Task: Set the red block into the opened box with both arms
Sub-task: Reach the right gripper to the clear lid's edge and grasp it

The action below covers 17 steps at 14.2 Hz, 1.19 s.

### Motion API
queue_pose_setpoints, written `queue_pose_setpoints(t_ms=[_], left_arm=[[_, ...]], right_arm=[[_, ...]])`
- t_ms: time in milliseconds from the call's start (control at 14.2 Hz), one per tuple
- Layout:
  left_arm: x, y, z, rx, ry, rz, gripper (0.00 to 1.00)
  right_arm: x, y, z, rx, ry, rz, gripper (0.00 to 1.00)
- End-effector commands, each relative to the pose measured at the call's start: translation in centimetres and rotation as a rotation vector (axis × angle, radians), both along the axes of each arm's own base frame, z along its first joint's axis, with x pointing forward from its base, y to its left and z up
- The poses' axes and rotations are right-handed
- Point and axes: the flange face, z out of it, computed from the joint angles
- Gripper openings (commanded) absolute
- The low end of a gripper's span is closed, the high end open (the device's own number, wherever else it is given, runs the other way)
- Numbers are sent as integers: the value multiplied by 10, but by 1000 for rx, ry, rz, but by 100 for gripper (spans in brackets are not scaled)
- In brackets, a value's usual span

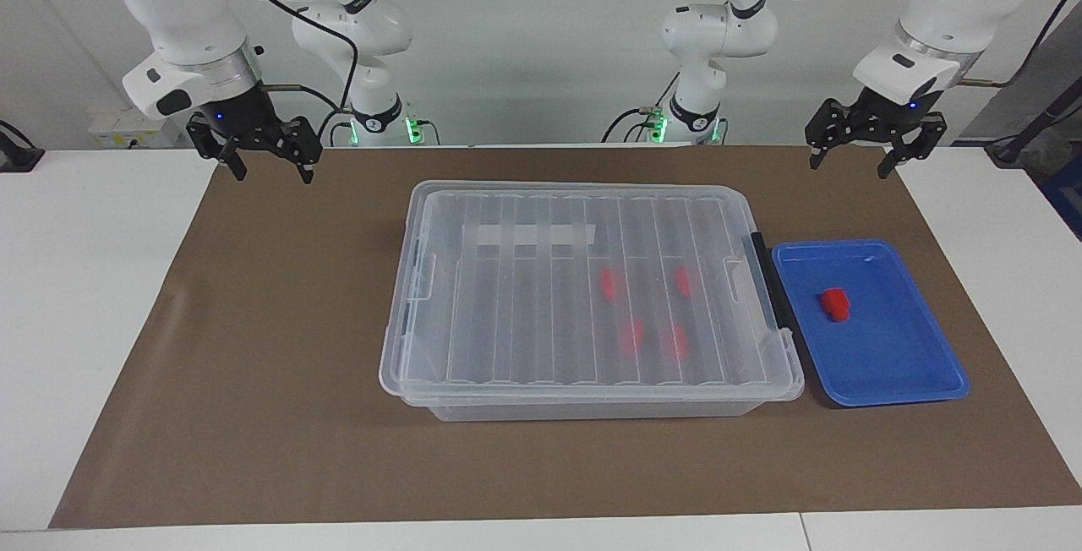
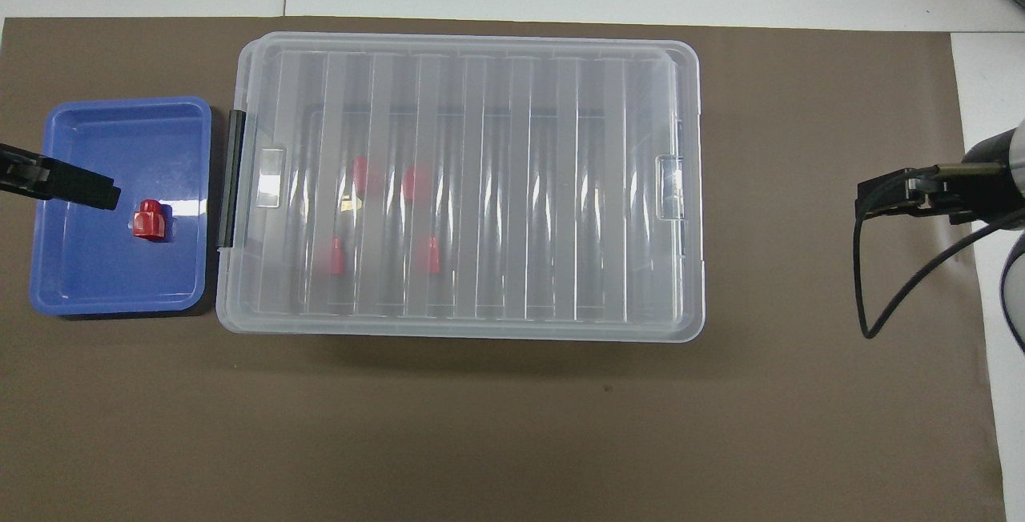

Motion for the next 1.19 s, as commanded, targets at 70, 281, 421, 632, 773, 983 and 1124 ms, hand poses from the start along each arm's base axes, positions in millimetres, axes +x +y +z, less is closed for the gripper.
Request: queue_pose_setpoints(t_ms=[70, 281, 421, 632, 773, 983, 1124], left_arm=[[-8, 3, 1, 16, 4, 4, 100], [-8, 3, 1, 16, 6, 4, 100], [-8, 3, 1, 16, 6, 4, 100], [-8, 3, 1, 16, 6, 4, 100], [-8, 3, 1, 16, 6, 4, 100], [-8, 3, 1, 16, 6, 4, 100], [-8, 3, 1, 16, 6, 4, 100]], right_arm=[[-8, -6, 2, 17, -8, 20, 100], [-9, -6, 2, 17, -5, 19, 100], [-8, -4, 2, 17, -8, 23, 100], [-4, 9, -10, 18, -28, 36, 100], [-1, 12, -19, 18, -45, 40, 99], [5, 37, -31, 24, -70, 34, 99], [8, 53, -46, 29, -89, 14, 99]])
